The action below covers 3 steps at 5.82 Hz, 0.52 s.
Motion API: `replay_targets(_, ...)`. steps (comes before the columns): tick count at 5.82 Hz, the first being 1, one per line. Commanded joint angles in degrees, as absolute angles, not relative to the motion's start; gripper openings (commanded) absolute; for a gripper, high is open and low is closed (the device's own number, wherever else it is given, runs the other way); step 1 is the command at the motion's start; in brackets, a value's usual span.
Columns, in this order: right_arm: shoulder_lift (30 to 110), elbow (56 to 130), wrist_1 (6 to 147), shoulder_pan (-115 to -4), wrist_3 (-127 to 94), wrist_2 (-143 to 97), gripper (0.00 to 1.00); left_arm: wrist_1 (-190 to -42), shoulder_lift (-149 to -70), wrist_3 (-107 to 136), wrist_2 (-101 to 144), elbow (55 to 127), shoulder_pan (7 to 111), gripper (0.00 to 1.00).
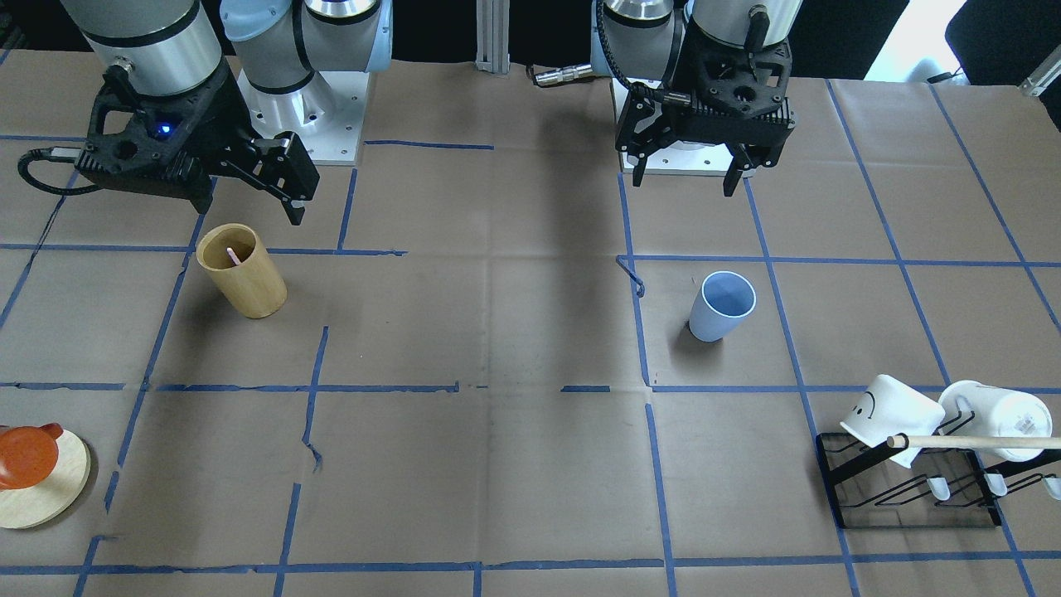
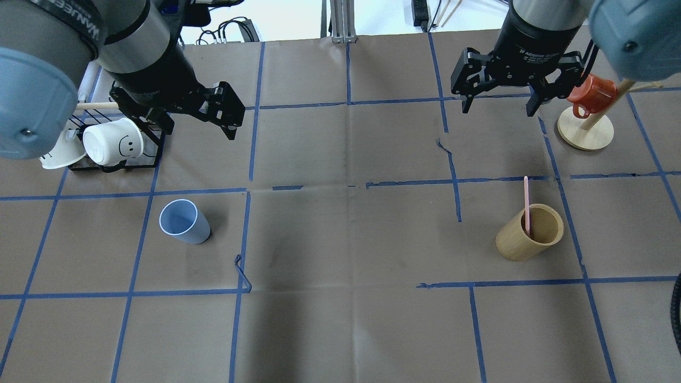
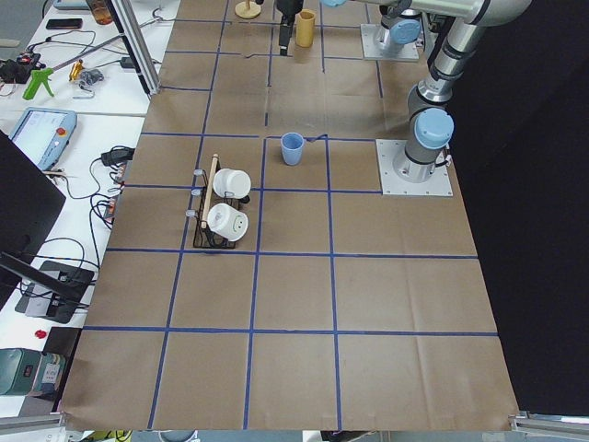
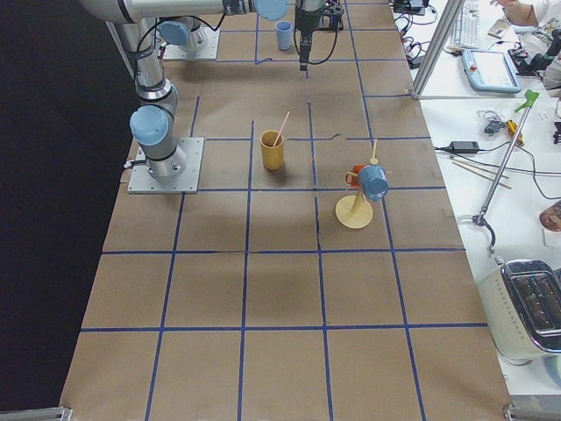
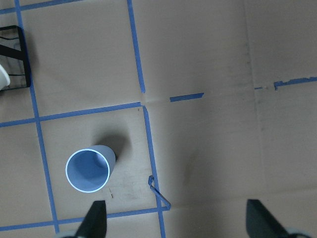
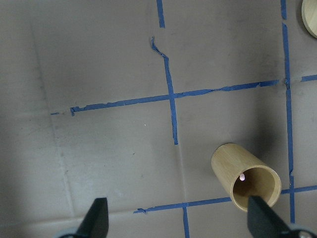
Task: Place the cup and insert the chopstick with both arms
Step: 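Move left gripper toward blue cup while right gripper approaches bamboo cup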
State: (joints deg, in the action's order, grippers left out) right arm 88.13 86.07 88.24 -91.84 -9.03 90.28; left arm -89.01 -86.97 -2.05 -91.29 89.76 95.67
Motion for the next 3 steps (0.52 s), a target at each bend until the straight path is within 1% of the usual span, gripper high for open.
replay_targets(1, 88.07, 86.04, 88.24, -91.85, -9.05, 90.26, 1.0, -89.03, -86.66, -2.11, -91.32, 89.91, 95.27, 0.99)
replay_targets(3, 87.98, 86.39, 88.59, -91.67, -8.88, 90.7, 1.0, -89.21, -86.4, -2.89, -91.41, 90.0, 95.01, 0.99)
